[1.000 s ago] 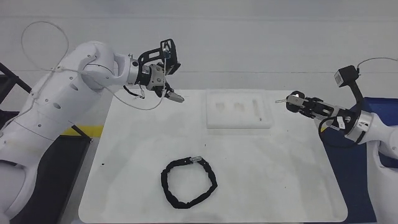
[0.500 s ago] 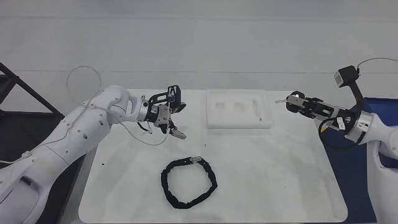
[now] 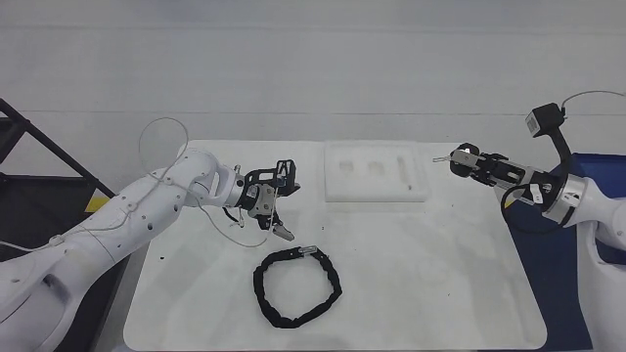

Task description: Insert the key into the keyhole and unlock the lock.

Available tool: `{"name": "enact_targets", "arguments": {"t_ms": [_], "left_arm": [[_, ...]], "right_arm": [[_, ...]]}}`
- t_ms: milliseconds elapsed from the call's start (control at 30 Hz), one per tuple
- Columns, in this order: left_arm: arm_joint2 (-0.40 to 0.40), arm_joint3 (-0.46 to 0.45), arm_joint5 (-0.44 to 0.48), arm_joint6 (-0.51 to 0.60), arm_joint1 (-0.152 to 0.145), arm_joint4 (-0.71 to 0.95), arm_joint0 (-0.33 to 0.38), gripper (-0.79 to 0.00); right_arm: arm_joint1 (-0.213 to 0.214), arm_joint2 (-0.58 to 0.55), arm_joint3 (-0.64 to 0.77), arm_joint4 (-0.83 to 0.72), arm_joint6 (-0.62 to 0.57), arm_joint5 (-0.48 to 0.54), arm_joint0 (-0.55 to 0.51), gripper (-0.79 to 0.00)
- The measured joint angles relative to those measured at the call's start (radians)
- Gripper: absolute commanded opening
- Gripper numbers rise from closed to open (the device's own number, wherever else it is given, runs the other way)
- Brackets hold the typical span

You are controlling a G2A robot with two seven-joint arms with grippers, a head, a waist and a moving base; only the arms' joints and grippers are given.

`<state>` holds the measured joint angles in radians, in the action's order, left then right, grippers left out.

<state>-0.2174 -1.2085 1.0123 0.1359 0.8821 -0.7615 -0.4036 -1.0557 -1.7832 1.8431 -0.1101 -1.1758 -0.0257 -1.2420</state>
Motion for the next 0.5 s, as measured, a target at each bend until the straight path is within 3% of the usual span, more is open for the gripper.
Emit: {"name": "enact_targets", "arguments": {"t_ms": [300,400,500], "left_arm": [[-0.002,-0.002,-0.005,0.000,0.000,-0.002,-0.003,0.000],[-0.014,0.000,-0.041,-0.023,0.000,-0.017,-0.035,0.000],[-0.018,0.056,-0.009,-0.075,0.006,-0.008,-0.079,0.000]], "right_arm": [[0.000,0.000,0.000,0.000,0.000,0.000,0.000,-0.785],[0.000,0.000,0.000,0.000,0.000,0.000,0.000,-0.785],[0.000,0.000,0.000,0.000,0.000,0.000,0.000,-0.785]]}}
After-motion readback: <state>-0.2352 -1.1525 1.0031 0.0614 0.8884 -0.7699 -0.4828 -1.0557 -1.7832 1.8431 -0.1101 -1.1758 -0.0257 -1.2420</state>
